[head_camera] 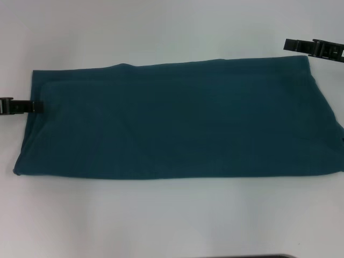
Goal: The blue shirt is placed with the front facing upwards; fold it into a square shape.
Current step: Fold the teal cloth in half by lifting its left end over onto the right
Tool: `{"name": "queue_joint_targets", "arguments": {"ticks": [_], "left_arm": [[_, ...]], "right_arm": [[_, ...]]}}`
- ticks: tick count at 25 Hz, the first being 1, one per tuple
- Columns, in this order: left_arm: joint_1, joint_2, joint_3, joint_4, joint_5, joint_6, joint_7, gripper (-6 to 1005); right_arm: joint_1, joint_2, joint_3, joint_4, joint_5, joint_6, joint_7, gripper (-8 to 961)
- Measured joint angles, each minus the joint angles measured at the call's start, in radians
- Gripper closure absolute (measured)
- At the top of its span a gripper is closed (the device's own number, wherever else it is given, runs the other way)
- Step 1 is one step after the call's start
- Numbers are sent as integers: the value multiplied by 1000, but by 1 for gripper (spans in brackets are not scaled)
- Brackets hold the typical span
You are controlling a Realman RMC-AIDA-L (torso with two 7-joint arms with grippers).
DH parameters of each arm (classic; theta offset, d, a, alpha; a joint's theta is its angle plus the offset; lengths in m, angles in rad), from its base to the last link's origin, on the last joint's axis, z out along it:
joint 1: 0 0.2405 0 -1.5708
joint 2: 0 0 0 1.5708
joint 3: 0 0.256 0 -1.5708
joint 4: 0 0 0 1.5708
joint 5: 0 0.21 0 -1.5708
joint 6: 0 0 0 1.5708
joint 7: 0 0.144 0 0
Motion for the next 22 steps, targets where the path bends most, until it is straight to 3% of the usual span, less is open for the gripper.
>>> {"name": "queue_joint_targets", "arguments": {"ticks": [7, 22], "left_arm": [[-20, -6, 5, 4, 52, -10, -52, 338], [-65, 3, 40, 29, 100, -14, -166, 338]], "right_arm": [[0, -1, 1, 0, 0, 0, 0, 805], [-4, -3, 2, 0, 2, -2, -1, 804]]}}
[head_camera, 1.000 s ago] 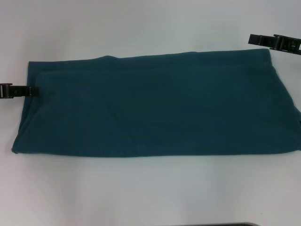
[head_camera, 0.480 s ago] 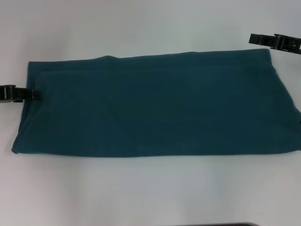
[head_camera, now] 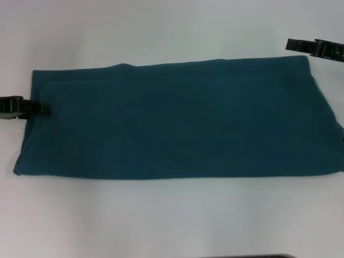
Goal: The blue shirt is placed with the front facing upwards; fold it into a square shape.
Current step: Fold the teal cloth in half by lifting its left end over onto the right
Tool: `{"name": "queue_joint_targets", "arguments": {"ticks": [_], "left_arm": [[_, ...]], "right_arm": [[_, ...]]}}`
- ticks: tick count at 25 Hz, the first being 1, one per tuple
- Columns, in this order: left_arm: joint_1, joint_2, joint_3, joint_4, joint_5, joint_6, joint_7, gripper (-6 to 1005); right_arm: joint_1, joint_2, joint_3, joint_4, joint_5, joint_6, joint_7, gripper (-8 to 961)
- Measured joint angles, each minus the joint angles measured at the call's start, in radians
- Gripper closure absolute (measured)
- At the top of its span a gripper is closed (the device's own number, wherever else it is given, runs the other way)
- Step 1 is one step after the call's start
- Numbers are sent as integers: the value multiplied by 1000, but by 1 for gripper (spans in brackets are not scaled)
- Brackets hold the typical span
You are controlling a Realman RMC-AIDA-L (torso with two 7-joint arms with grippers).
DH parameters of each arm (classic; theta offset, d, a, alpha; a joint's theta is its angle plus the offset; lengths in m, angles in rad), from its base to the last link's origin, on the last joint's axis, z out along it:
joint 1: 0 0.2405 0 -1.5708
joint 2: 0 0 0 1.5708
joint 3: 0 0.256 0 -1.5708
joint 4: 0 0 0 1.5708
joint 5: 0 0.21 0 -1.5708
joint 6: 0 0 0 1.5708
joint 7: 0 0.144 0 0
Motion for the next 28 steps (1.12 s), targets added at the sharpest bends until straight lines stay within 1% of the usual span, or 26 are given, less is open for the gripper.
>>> {"name": "queue_joint_targets", "arguments": {"ticks": [21, 28], "left_arm": [[-14, 3, 6, 9, 37, 2, -23, 338], [-24, 4, 33, 18, 38, 3, -22, 338]], "right_arm": [[-5, -2, 0, 0, 0, 3, 1, 802], [-5, -2, 0, 0, 0, 1, 0, 802]]}}
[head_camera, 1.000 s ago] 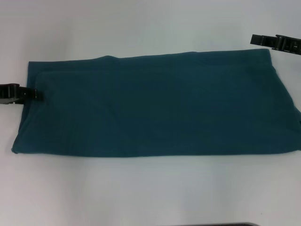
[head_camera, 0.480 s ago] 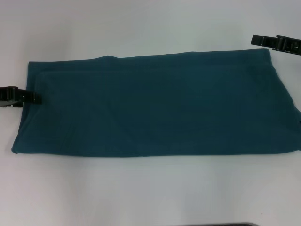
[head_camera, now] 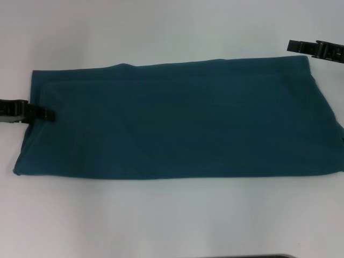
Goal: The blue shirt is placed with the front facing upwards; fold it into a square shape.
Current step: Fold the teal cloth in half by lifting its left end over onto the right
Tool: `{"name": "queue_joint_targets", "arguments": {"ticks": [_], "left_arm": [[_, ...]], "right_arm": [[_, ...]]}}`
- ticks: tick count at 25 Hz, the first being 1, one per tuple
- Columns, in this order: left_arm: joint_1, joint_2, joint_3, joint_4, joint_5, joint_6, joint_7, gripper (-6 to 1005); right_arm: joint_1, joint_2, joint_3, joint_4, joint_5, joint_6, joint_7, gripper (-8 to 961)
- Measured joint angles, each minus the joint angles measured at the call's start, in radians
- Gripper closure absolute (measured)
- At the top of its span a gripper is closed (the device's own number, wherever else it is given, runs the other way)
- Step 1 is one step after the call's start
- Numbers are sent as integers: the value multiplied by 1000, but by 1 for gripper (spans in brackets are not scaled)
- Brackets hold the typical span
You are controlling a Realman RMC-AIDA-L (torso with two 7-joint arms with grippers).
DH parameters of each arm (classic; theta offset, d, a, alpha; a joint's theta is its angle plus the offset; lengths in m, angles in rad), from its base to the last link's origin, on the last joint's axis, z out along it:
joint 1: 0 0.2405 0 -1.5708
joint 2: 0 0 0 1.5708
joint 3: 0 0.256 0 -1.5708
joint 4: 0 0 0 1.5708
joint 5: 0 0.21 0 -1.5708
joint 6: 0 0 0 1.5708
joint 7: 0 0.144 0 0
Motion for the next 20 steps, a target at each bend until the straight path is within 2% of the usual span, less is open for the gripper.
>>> {"name": "queue_joint_targets", "arguments": {"ticks": [20], "left_arm": [[-30, -6, 2, -23, -4, 45, 12, 337]], "right_arm": [[-1, 0, 1, -2, 0, -1, -2, 800]]}}
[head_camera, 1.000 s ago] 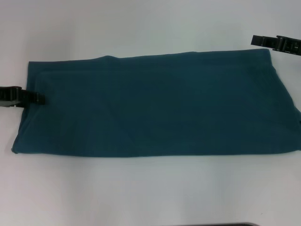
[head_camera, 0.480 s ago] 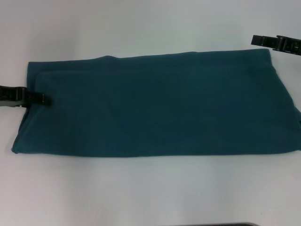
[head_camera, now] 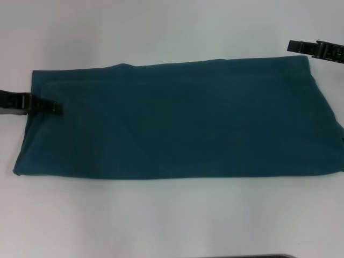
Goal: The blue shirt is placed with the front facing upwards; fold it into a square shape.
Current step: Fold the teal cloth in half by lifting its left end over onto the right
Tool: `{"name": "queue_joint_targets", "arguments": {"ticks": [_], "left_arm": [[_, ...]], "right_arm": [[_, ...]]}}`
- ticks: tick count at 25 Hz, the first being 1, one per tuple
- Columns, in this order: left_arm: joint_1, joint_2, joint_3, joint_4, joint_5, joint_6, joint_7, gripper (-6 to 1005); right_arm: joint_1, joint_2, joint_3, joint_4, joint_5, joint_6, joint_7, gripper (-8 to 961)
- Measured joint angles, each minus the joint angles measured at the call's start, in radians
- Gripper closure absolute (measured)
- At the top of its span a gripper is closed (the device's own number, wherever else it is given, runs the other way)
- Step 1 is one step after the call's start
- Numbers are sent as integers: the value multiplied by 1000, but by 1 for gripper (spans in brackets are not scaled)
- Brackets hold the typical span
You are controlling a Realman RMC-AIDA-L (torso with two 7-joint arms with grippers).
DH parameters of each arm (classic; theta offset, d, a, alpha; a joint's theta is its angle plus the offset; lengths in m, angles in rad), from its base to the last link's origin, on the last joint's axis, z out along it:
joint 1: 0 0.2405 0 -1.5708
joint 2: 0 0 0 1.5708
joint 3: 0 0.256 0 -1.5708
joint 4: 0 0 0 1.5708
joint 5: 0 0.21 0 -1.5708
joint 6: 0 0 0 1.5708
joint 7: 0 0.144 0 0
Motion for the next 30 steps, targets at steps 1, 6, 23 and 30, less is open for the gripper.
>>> {"name": "queue_joint_targets", "arguments": {"ticks": [1, 6, 23, 30], "left_arm": [[1, 1, 0, -4, 1, 0, 0, 338], [10, 8, -1, -7, 10, -8, 0, 338], [13, 0, -2, -54, 16, 29, 8, 339], [13, -13, -1, -31, 19, 23, 30, 338]], "right_arm": [[0, 0, 0, 0, 0, 0, 0, 800], [0, 0, 0, -2, 0, 0, -1, 800], [1, 0, 0, -3, 0, -2, -1, 798], [1, 0, 0, -5, 0, -6, -1, 798]]}}
